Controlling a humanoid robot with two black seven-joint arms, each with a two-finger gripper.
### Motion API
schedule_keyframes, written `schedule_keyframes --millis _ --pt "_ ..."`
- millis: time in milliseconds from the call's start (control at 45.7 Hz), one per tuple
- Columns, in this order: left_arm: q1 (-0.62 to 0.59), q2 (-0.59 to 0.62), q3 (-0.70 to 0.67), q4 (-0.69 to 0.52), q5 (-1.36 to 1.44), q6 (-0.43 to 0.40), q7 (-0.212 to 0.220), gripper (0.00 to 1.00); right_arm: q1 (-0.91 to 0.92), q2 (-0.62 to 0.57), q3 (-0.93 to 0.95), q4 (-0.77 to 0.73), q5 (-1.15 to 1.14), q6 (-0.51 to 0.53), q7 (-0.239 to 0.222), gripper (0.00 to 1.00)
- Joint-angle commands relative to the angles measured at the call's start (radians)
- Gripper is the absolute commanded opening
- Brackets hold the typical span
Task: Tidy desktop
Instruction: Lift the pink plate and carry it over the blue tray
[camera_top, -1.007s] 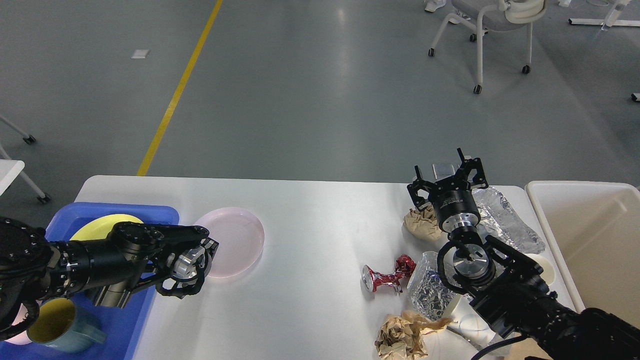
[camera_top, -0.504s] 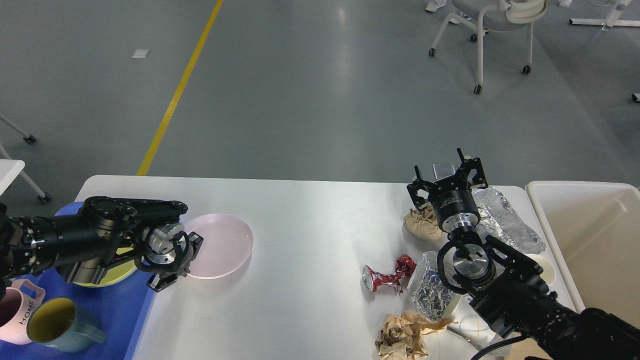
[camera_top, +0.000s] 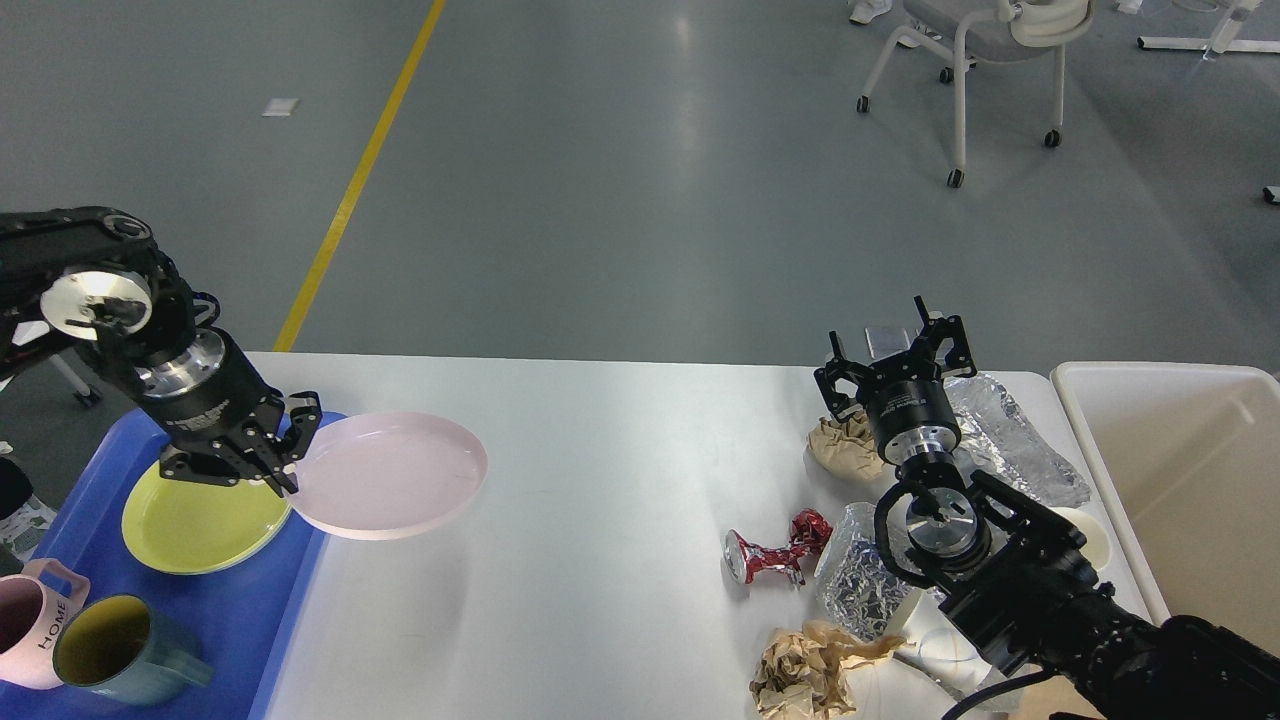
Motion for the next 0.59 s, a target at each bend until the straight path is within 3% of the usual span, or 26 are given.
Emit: schedule_keyframes --millis 0,263,394,569 --pt "-0.095 0.090 -0.004 0.001 0.050 -0.116 0.006 0.00 0.000 0.000 0.000 0.000 0.000 0.000 -0.001 1.00" --pt "-0.216 0.249 -0.015 0.012 0.110 -0.116 0.004 0.00 0.000 0.000 0.000 0.000 0.000 0.000 0.000 1.00" --pt "-0.184 0.249 -0.009 0.019 0.167 -0.116 -0.002 0.00 -0.002 0.000 0.000 0.000 0.000 0.000 0.000 1.00" --pt "-0.046 0.246 -0.001 0.061 0.181 -0.116 -0.003 0.00 -0.002 0.000 0.000 0.000 0.000 0.000 -0.001 1.00"
